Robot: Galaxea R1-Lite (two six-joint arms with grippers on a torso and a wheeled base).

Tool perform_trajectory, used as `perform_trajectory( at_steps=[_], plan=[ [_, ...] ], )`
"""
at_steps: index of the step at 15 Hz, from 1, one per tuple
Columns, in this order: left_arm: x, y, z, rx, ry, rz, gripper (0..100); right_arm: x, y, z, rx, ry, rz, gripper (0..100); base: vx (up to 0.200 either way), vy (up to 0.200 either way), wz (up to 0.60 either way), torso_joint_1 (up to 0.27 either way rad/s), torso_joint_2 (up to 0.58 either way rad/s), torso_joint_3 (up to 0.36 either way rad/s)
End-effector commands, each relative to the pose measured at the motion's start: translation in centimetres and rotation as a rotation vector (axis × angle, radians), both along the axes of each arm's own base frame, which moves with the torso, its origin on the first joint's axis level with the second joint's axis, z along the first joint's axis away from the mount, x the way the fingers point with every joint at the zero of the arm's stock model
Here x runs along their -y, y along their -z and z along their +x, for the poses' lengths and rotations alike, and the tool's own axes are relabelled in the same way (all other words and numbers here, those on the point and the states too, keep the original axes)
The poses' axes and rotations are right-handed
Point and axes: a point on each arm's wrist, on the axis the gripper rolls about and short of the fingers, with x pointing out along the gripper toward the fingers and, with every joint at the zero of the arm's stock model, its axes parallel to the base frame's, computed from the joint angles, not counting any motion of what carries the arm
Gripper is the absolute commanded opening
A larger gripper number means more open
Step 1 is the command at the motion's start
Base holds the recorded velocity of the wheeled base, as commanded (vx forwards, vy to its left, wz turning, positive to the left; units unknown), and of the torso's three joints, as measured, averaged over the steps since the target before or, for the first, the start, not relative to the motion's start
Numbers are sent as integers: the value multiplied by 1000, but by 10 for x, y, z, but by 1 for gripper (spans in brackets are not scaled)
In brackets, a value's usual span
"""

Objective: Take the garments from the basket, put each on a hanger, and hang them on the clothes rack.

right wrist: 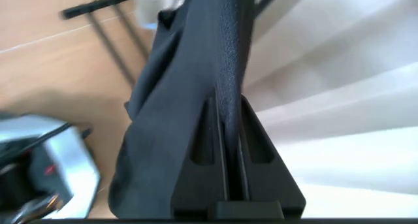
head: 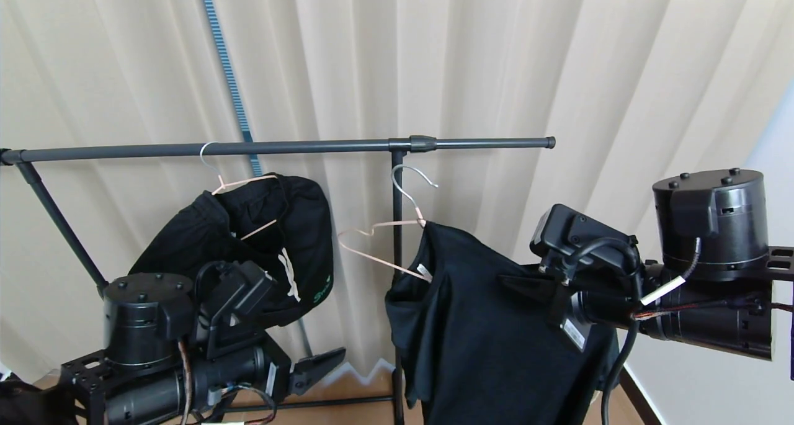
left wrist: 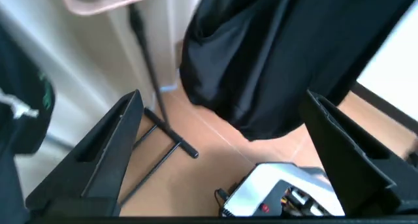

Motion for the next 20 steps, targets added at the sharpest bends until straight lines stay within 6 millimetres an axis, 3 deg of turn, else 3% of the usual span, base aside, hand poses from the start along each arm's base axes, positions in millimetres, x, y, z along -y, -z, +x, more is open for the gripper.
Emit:
perform_trajectory(
  at_steps=[1, 7, 20],
  plan=[
    [20, 12, 11, -52, -44, 16, 100, 2, 6, -2, 1, 5, -4, 0, 0, 0, 0, 0, 0, 0],
    [69, 31, 30, -155, -251, -67, 100, 3, 2, -6, 11, -2, 10, 0, 0, 0, 0, 0, 0, 0],
    [85, 31, 42, -146, -372, -126, 100, -5, -6, -30, 19, -70, 50, 0, 0, 0, 0, 0, 0, 0]
  ],
)
